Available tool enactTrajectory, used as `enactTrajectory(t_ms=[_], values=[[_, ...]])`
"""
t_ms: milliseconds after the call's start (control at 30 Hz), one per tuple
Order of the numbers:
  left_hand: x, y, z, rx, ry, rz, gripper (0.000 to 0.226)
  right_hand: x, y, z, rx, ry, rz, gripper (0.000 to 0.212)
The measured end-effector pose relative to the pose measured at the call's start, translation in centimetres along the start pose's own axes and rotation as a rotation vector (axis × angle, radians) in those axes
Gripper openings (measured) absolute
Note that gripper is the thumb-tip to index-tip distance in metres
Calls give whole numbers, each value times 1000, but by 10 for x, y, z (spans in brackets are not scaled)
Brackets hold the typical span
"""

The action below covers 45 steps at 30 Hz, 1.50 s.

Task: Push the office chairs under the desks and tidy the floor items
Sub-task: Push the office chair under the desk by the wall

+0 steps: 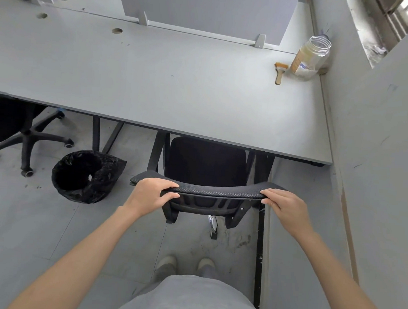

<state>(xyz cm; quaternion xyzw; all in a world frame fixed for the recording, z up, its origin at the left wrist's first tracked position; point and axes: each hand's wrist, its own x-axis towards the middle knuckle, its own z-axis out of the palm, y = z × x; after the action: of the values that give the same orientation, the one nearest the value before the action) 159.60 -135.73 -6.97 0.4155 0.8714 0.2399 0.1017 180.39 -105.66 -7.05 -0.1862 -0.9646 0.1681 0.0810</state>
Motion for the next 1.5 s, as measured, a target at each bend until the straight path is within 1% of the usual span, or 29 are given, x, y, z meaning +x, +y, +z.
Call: enactTrajectory(t_ms=[67, 167, 267, 367, 433, 567, 767, 867, 1000, 1167, 1267, 1367, 1500], values=[[2, -9, -8, 12, -22, 18, 47, -6, -11, 9, 2, 22, 16, 27], [6, -26, -18, -16, -58, 46, 33, -13, -26, 20, -6, 57, 60, 22], [10, -46, -30, -21, -83, 43, 31, -18, -41, 29, -20, 72, 91, 27], [12, -65, -36, 16, -49, 82, 30, -23, -54, 36, -20, 62, 119, 30], [14, -72, -37, 34, -31, 131, 27, -23, -64, 38, 6, 84, 171, 28], [16, -82, -41, 37, -29, 155, 23, -22, -85, 44, 26, 139, 250, 24], [9, -88, -45, 71, -20, 176, 23, -20, -91, 42, 22, 142, 238, 25], [2, -92, -48, 73, -10, 146, 28, -16, -94, 43, 30, 118, 208, 24], [-4, -96, -48, 49, 1, 102, 23, -9, -96, 49, 44, 104, 207, 23], [-5, -108, -53, 55, 43, 50, 25, 1, -108, 56, 87, 110, 195, 23], [-4, -113, -58, 44, 42, 15, 26, 6, -113, 60, 110, 106, 178, 24], [-5, -112, -58, 38, 50, 14, 26, 8, -109, 60, 143, 83, 196, 24], [-9, -104, -52, 16, 73, 22, 26, 11, -101, 53, 145, 79, 170, 24]])
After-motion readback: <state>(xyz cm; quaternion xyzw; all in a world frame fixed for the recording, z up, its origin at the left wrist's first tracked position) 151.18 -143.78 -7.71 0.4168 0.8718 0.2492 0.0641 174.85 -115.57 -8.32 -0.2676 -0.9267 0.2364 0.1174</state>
